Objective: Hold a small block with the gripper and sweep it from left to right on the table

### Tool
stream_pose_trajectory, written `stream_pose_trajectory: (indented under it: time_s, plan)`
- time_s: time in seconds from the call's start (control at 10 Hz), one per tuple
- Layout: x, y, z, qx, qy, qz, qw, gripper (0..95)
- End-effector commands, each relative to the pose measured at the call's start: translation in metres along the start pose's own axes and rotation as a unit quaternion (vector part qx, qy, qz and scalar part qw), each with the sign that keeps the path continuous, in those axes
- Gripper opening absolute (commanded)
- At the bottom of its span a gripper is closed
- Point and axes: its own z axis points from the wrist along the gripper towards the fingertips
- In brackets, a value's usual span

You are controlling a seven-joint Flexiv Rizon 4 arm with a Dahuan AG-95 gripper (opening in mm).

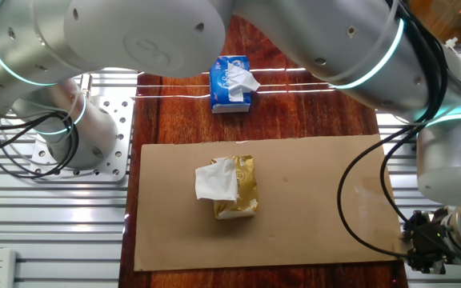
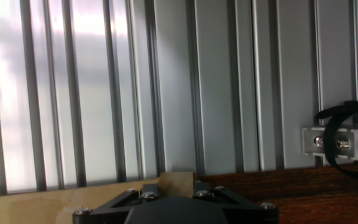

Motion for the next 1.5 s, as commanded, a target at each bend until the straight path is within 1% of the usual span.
stream_pose_trajectory:
  time_s: [0.1,0.4,0.6,0.7,0.8,0.9,1.0,1.2,1.4,1.5]
  plan:
    - [0.002,0.007,0.001,0.002,-0.001,0.004,1.0,19.0]
    - [0.005,0.01,0.001,0.001,-0.001,0.004,1.0,19.0]
    - [0.011,0.009,0.003,0.002,-0.001,0.004,1.0,19.0]
    - [0.016,0.008,0.005,0.001,-0.002,0.005,1.0,19.0]
    - [0.019,0.008,0.004,-0.002,-0.003,0.007,1.0,19.0]
    - [0.02,0.009,-0.001,-0.003,-0.002,0.009,1.0,19.0]
    - [0.021,0.01,-0.003,0.0,0.0,0.009,1.0,19.0]
    - [0.027,0.009,0.0,-0.001,0.001,0.009,1.0,19.0]
    - [0.036,0.007,0.005,-0.001,-0.002,0.009,1.0,19.0]
    - [0.037,0.007,0.005,-0.003,-0.006,0.011,0.9999,19.0]
